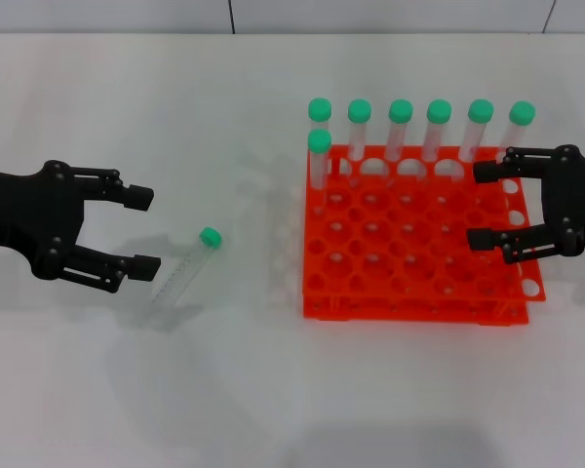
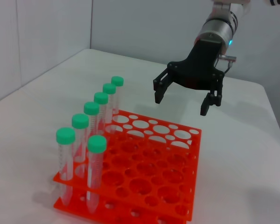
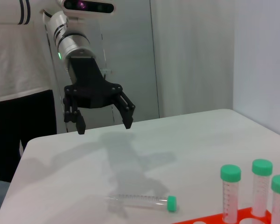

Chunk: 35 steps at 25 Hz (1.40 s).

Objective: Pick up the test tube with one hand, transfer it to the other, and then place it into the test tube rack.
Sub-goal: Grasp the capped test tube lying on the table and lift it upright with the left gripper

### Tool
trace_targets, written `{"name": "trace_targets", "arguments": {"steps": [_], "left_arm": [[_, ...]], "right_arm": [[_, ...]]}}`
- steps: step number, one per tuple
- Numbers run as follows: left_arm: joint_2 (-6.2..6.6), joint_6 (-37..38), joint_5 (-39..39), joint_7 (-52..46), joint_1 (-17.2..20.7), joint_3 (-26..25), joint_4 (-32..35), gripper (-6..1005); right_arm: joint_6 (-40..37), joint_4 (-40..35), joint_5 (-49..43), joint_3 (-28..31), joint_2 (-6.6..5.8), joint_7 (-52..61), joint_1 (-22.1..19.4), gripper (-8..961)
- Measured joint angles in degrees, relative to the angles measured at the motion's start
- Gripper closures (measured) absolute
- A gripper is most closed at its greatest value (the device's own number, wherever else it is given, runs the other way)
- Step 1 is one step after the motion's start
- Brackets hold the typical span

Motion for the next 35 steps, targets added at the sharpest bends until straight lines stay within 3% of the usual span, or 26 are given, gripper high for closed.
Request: {"name": "trace_targets", "arguments": {"steps": [16, 20, 27, 35], "left_arm": [[0.00, -0.34, -0.01, -1.59, -0.08, 0.16, 0.02, 125], [-0.37, -0.37, 2.01, -9.59, -0.27, 0.73, 3.51, 125], [-3.58, 0.82, 15.01, -27.71, -2.21, 1.42, 14.81, 124], [-4.45, 2.31, 25.50, -44.97, -7.67, 8.49, 16.24, 124]], "right_arm": [[0.33, 0.00, -0.12, 0.00, 0.03, 0.00, 0.01, 85], [0.53, -0.22, -0.08, 0.00, 0.07, -0.01, -0.09, 85], [1.51, -0.59, -0.03, 0.00, 0.18, -0.31, -0.12, 84], [2.70, -0.63, 0.00, 0.00, 0.63, -0.87, 0.14, 84]]}}
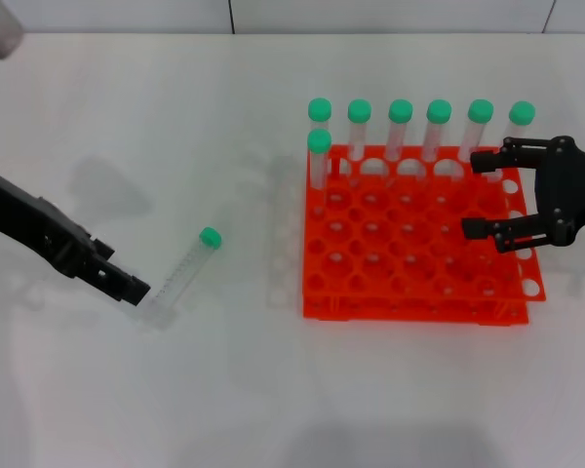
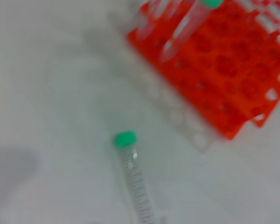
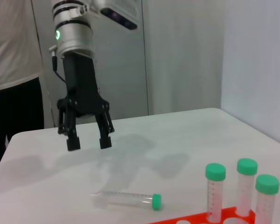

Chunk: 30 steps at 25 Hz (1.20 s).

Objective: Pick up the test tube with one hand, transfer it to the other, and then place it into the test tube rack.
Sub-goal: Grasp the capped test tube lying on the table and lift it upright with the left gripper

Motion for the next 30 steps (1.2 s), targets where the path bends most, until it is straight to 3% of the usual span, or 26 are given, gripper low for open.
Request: {"name": "trace_targets", "arguments": {"steps": [7, 15, 27, 30], "left_arm": [[-2.48, -3.56, 8.67, -8.91, -3.61, 1.19, -3.26, 125], [-4.72, -7.86, 13.00, -12.93, -5.35, 4.77, -7.13, 124], [-6.25, -13.18, 15.82, -18.24, -7.72, 6.65, -10.63, 125], [-6.61, -13.79, 15.89, -19.64, -8.15, 8.29, -10.83, 179]], "right_arm": [[0.90, -1.40, -0.05, 0.00, 0.88, -0.41, -0.40, 84], [0.36, -1.45, -0.32, -0.30, 1.27, -0.48, 0.02, 84], [0.33, -1.57, -0.45, -0.49, 1.66, -1.22, -0.30, 85], [0.33, -1.57, -0.45, -0.51, 1.71, -1.33, -0.35, 84]]}}
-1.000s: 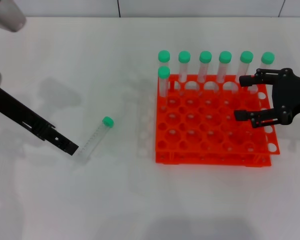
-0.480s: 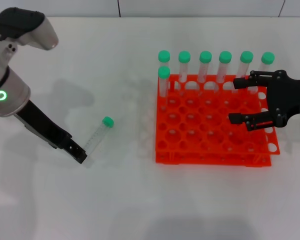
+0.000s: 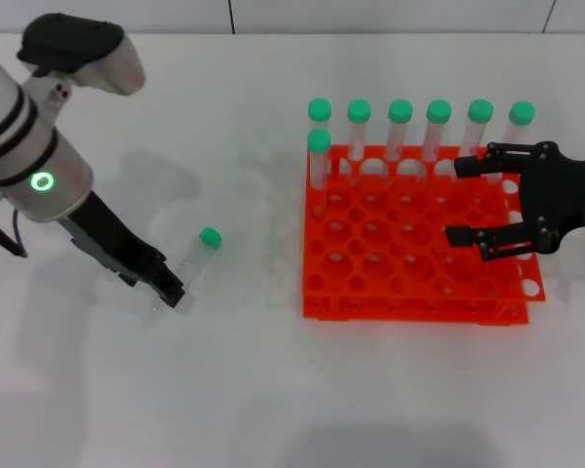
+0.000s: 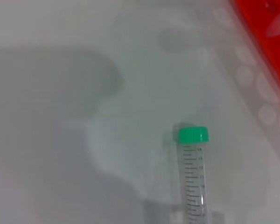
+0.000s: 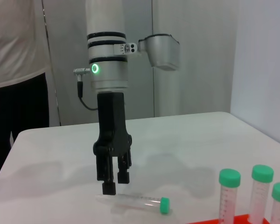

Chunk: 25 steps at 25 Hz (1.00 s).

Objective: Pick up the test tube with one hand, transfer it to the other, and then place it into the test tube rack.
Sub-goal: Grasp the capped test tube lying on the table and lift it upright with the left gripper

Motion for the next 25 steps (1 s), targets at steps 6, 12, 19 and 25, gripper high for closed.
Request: {"name": "trace_targets", "arguments": {"steps": [6, 12, 19, 25], "left_arm": [[-0.13, -1.56, 0.04, -2.64, -1.17, 4.12, -2.33, 356], [-0.25, -2.43, -0.13, -3.69, -1.88, 4.53, -3.29, 468], [-0.37, -3.29, -0.31, -5.63, -3.05, 7.76, -4.90, 483], [-0.37, -3.83, -0.10, -5.91, -3.14, 8.23, -4.83, 520]], "right_arm": [[0.03, 0.00, 0.00, -0.02, 0.01, -0.17, -0.11, 84], [0.03, 0.00, 0.00, -0.02, 0.05, -0.55, -0.26, 85], [0.21, 0.00, 0.01, -0.02, 0.15, -0.67, -0.38, 84], [0.30, 0.00, 0.01, 0.10, 0.17, -0.80, -0.38, 84]]}}
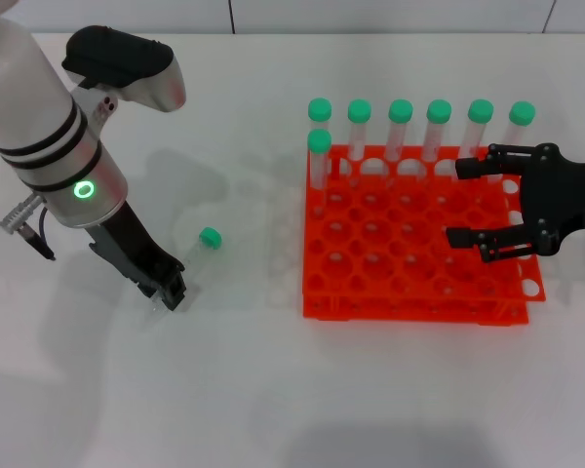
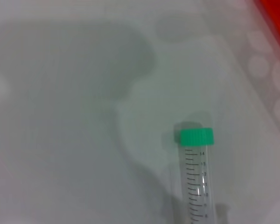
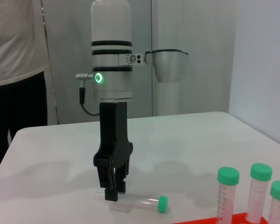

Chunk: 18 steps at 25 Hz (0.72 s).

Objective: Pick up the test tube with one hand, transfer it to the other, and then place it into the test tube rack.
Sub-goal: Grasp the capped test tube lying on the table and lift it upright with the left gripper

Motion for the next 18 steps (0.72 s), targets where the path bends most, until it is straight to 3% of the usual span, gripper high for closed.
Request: {"name": "trace_targets", "arguments": {"steps": [2, 8, 13, 18], "left_arm": [[0.00, -0.36, 0.04, 0.12, 0.05, 0.51, -0.10, 532], [0.01, -0.82, -0.04, -0.07, 0.06, 1.56, -0.26, 727], [0.00, -1.00, -0.12, 0.05, 0.06, 1.57, -0.35, 814], [0.00, -1.43, -0.18, 0.35, 0.20, 1.57, -0.35, 814]], "right_arm": [[-0.02, 0.00, 0.00, 0.09, 0.00, -0.04, 0.00, 84], [-0.07, 0.00, 0.00, 0.29, 0.00, -0.07, -0.04, 84], [0.06, 0.00, 0.00, 0.33, 0.00, -0.13, -0.07, 84], [0.15, 0.00, 0.00, 0.33, 0.09, -0.16, -0.07, 85]]}}
